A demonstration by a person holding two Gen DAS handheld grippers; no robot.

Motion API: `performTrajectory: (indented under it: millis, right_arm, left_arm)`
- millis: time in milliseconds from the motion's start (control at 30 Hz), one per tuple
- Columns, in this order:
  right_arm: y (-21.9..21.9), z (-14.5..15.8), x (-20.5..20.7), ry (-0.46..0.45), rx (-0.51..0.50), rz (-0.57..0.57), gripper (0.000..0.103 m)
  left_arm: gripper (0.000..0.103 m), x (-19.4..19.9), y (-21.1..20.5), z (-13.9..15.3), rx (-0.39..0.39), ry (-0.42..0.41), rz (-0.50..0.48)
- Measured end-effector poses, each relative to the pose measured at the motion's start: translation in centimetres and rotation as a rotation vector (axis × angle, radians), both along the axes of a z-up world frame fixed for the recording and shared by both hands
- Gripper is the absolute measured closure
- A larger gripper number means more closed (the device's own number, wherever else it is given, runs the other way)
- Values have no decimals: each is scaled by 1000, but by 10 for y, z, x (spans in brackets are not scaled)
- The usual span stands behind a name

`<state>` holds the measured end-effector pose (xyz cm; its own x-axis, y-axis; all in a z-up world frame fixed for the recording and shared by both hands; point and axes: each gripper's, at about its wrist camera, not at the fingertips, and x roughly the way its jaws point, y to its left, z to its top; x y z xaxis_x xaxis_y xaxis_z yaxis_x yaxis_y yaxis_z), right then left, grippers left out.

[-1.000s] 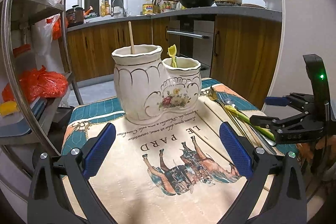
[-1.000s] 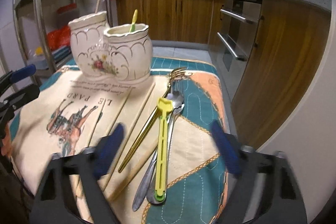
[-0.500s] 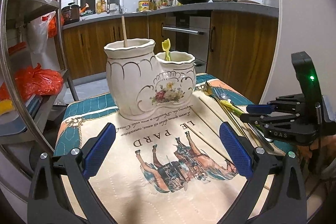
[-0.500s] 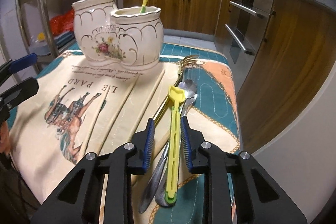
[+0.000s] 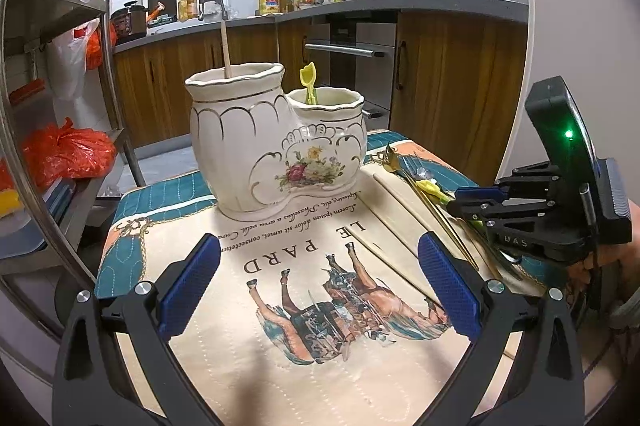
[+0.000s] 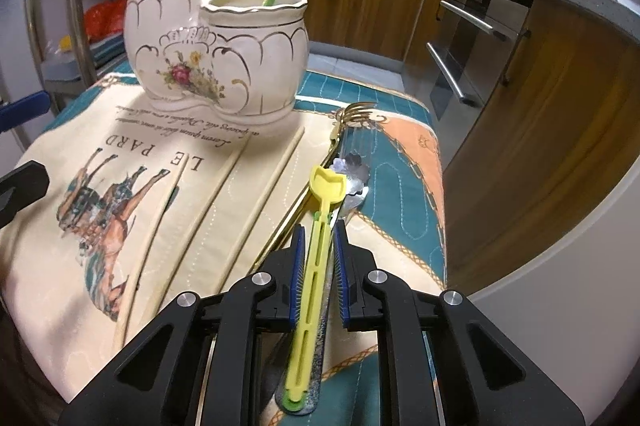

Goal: Organize utensils
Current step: 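Grasp the yellow tulip-head spoon with the right tool, then grasp another wooden chopstick with the left tool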

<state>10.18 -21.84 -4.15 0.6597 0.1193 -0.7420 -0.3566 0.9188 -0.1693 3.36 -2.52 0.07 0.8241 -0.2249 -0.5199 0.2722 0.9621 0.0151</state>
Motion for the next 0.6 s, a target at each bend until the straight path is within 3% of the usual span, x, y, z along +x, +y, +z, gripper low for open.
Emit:
performTrajectory:
  millis: [267, 533, 600]
  right_arm:
    - [5, -2, 1, -21, -73, 1, 92]
    - [-17, 11, -1, -39, 87, -7, 92]
    - [-24, 14, -2, -49, 128, -10, 92]
  left_arm:
    - [6, 0, 0, 0, -3, 2, 0]
    - [6, 2, -18, 1, 9, 58, -29]
    - [15, 3, -26, 0, 20, 78, -29]
